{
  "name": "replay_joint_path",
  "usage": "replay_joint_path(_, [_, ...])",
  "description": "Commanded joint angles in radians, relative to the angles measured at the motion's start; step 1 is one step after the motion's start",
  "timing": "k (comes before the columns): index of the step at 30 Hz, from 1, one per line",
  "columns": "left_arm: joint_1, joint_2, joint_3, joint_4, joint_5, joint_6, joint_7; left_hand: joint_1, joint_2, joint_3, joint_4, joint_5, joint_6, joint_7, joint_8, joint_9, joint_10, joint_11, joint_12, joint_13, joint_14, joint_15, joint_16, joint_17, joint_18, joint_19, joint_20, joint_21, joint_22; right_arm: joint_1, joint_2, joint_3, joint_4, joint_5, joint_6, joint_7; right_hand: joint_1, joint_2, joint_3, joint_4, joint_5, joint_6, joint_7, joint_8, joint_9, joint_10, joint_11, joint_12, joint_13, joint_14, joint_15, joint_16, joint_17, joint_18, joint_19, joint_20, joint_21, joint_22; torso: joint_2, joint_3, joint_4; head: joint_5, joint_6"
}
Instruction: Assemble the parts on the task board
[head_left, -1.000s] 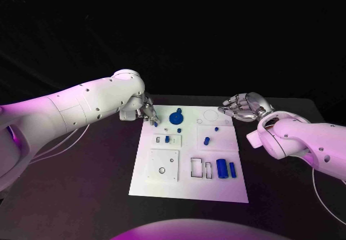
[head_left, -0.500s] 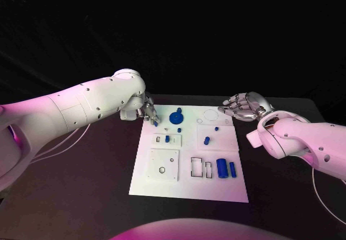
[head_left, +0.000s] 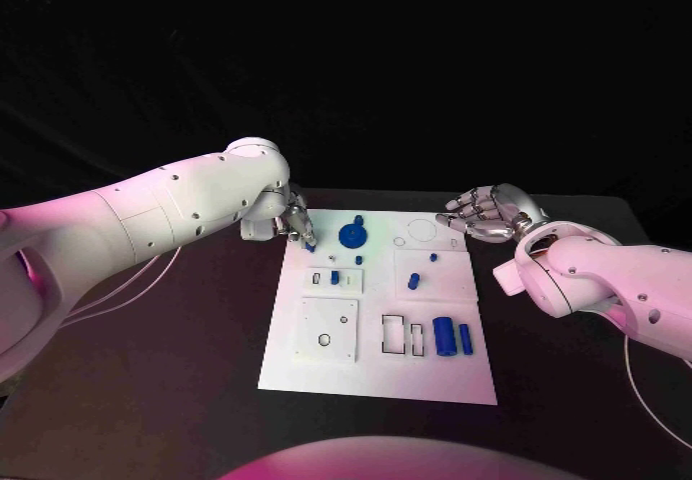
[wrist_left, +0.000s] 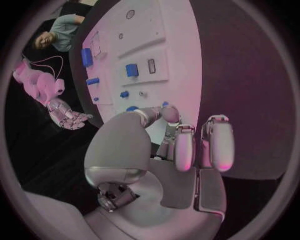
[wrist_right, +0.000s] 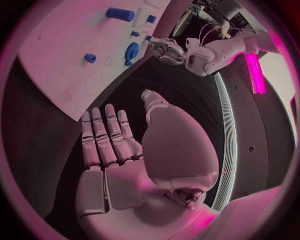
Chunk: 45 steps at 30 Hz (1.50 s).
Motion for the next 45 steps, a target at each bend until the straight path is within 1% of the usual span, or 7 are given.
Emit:
replay_joint_path(1, [0.0, -0.001, 0.0, 0.003, 0.034, -0.016, 0.013, -0.009, 0.0, 0.085, -0.071, 0.008, 0.001, -0.005, 0.079, 0.065, 0.013, -0.001, 0.005, 0.004, 0.099, -0.008, 0.006, 0.229, -0.007, 0.031, -0.008, 0.0, 0.203, -0.001, 0.001, 0.0, 0.0, -0.005, 0.019, 0.004, -0.005, 0.006, -0.004, -0.001, 0.005, -0.006, 0.094, 0.006, -0.001, 0.006, 0.003, -0.003, 0.0, -0.002, 0.001, 0.002, -0.001, -0.014, -0.009, 0.0, -0.005, -0.002, -0.001, -0.0001, -0.0004, 0.002, -0.001])
replay_joint_path(11, [0.0, -0.051, -0.001, 0.074, 0.109, -0.081, 0.017, -0.057, -0.027, 0.168, -0.118, 0.122, 0.01, -0.01, 0.144, 0.085, 0.038, -0.006, 0.015, 0.019, 0.098, -0.013, 0.001, 0.223, -0.007, 0.032, -0.012, -0.001, 0.206, -0.001, 0.002, 0.0, -0.002, -0.004, 0.011, 0.009, -0.005, 0.006, -0.004, -0.001, 0.005, -0.005, 0.094, 0.007, -0.001, 0.006, 0.003, -0.002, 0.0, -0.002, 0.001, 0.003, -0.002, -0.014, -0.009, 0.001, -0.004, -0.002, -0.004, 0.0002, 0.0037, 0.005, 0.004])
replay_joint_path(17, [0.0, -0.121, -0.001, 0.176, 0.149, -0.152, 0.023, -0.098, -0.052, 0.202, -0.149, 0.237, 0.033, -0.019, 0.178, 0.087, 0.063, -0.013, 0.024, 0.037, 0.099, -0.021, 0.005, 0.227, -0.007, 0.034, -0.02, 0.003, 0.211, -0.001, 0.002, 0.0, -0.003, -0.004, 0.012, 0.01, -0.005, 0.007, -0.003, -0.002, 0.006, -0.005, 0.094, 0.007, -0.001, 0.007, 0.003, -0.002, 0.0, -0.003, 0.001, 0.003, -0.002, -0.014, -0.01, 0.001, -0.004, -0.002, -0.007, 0.0009, 0.0069, 0.004, 0.002])
replay_joint_path(23, [-0.001, -0.193, -0.002, 0.286, 0.145, -0.216, 0.033, -0.12, -0.066, 0.221, -0.169, 0.292, 0.05, -0.023, 0.193, 0.083, 0.076, -0.016, 0.024, 0.04, 0.101, -0.028, 0.011, 0.234, -0.009, 0.038, -0.027, 0.01, 0.214, -0.003, 0.001, 0.0, -0.003, -0.004, 0.012, 0.01, -0.005, 0.007, -0.003, -0.002, 0.006, -0.005, 0.094, 0.007, -0.001, 0.007, 0.003, -0.002, 0.0, -0.003, 0.001, 0.003, -0.002, -0.014, -0.01, 0.001, -0.004, -0.002, -0.008, 0.0, 0.0074, 0.005, -0.002])
replay_joint_path(33, [-0.026, -0.259, -0.006, 0.397, 0.089, -0.292, 0.049, -0.132, -0.079, 0.241, -0.18, 0.317, 0.067, -0.025, 0.201, 0.077, 0.088, -0.018, 0.023, 0.04, 0.102, -0.035, 0.015, 0.238, -0.011, 0.041, -0.033, 0.019, 0.217, -0.006, -0.001, 0.0, 0.0, 0.0, 0.004, 0.02, -0.006, 0.008, -0.003, -0.002, 0.006, -0.005, 0.093, 0.008, -0.002, 0.007, 0.003, -0.002, 0.0, -0.003, 0.001, 0.003, -0.003, -0.014, -0.01, 0.001, -0.004, -0.002, -0.007, 0.0002, 0.008, 0.009, -0.005])
replay_joint_path(39, [-0.048, -0.268, -0.011, 0.426, 0.048, -0.304, 0.052, -0.133, -0.081, 0.244, -0.182, 0.318, 0.069, -0.026, 0.201, 0.076, 0.09, -0.019, 0.023, 0.04, 0.102, -0.036, 0.015, 0.238, -0.01, 0.041, -0.034, 0.018, 0.217, -0.007, -0.001, 0.0, 0.0, 0.001, 0.004, 0.021, -0.006, 0.008, -0.003, -0.002, 0.006, -0.005, 0.093, 0.008, -0.002, 0.007, 0.003, -0.002, 0.0, -0.003, 0.001, 0.003, -0.003, -0.014, -0.01, 0.001, -0.004, -0.002, -0.006, -0.0007, 0.0076, 0.008, -0.007])
replay_joint_path(45, [-0.061, -0.254, -0.016, 0.428, 0.026, -0.258, 0.047, -0.133, -0.081, 0.245, -0.182, 0.318, 0.069, -0.026, 0.201, 0.076, 0.09, -0.019, 0.021, 0.037, 0.102, -0.036, 0.014, 0.237, -0.01, 0.041, -0.034, 0.018, 0.217, -0.008, -0.001, 0.0, 0.0, 0.001, 0.005, 0.02, -0.006, 0.008, -0.003, -0.002, 0.006, -0.005, 0.093, 0.008, -0.002, 0.007, 0.003, -0.002, 0.0, -0.003, 0.001, 0.003, -0.003, -0.014, -0.01, 0.001, -0.004, -0.002, -0.006, -0.0003, 0.005, 0.011, -0.01])
